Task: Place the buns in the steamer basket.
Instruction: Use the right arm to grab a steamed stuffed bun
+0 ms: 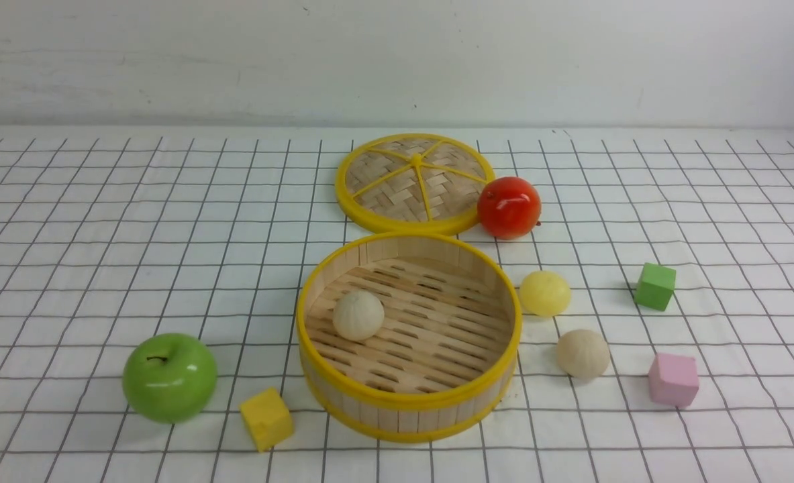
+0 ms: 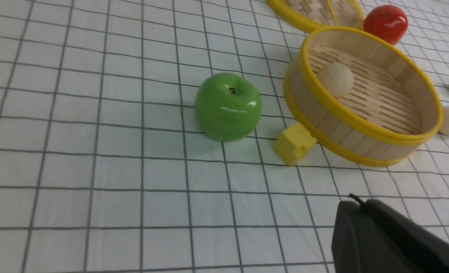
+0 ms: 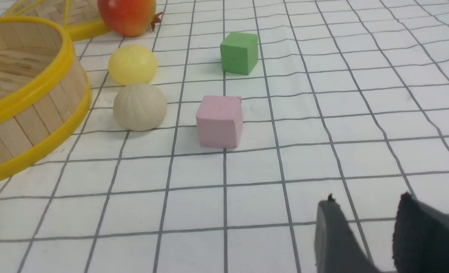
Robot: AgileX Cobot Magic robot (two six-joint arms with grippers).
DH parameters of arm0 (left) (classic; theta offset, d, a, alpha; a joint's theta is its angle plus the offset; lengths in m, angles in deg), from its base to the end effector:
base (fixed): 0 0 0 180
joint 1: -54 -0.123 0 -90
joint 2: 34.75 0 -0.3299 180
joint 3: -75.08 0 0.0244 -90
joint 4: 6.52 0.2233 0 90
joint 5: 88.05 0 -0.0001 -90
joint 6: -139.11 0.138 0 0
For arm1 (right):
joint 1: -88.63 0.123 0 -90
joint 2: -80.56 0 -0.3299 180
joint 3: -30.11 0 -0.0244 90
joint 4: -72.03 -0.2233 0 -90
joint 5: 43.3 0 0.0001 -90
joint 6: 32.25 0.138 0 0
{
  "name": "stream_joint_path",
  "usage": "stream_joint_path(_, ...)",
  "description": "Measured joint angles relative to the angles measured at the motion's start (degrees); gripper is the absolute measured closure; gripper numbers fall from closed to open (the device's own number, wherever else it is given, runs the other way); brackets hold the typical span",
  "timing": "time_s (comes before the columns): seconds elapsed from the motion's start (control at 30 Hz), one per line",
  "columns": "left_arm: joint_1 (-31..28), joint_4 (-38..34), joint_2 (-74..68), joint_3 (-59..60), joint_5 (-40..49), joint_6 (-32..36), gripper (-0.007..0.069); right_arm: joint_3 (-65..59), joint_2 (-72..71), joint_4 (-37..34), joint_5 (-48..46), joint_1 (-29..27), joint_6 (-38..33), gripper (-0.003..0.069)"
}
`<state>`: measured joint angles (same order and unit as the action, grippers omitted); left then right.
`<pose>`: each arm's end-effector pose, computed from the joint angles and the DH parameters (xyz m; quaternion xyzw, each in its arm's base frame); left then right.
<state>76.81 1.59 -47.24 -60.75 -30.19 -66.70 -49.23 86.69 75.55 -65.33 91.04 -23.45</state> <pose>-0.0158 0.0245 0.2811 -0.0227 0.8387 -0.1576 0.5207 0.0243 -0.0022 0.1587 0.0288 0.8057 0.0317 0.5908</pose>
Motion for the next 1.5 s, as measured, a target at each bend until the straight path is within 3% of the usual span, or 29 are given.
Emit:
stream_joint_path(0.2,-0.51,2.24,0.0,5.66,-3.82,0.0,0.0638,0.0,0.0,0.0,0.0,0.0,0.0,0.0419)
stream_joint_path(0.4,-5.52,5.85,-0.06,13.09,-27.72,0.7,0.0638,0.0,0.0,0.0,0.0,0.0,0.0,0.0419)
stream_joint_path(0.43,-7.78,4.53,0.02,15.08,-33.83,1.57,0.0638,0.0,0.0,0.0,0.0,0.0,0.0,0.0419)
stream_joint_path(0.53,-11.69,0.57,1.66,17.56,-38.6,3.47,0.0638,0.0,0.0,0.0,0.0,0.0,0.0,0.0419)
stream_joint_path(0.87,-22.43,-0.88,6.35,28.95,-37.79,7.53,0.0637,0.0,0.0,0.0,0.0,0.0,0.0,0.0419)
stream_joint_path(1.03,-23.12,-0.96,6.35,35.27,-36.6,7.58,0.0636,0.0,0.0,0.0,0.0,0.0,0.0,0.0419)
stream_joint_path(1.5,-23.12,-1.09,6.35,35.78,-36.29,7.69,0.0629,0.0,0.0,0.0,0.0,0.0,0.0,0.0419)
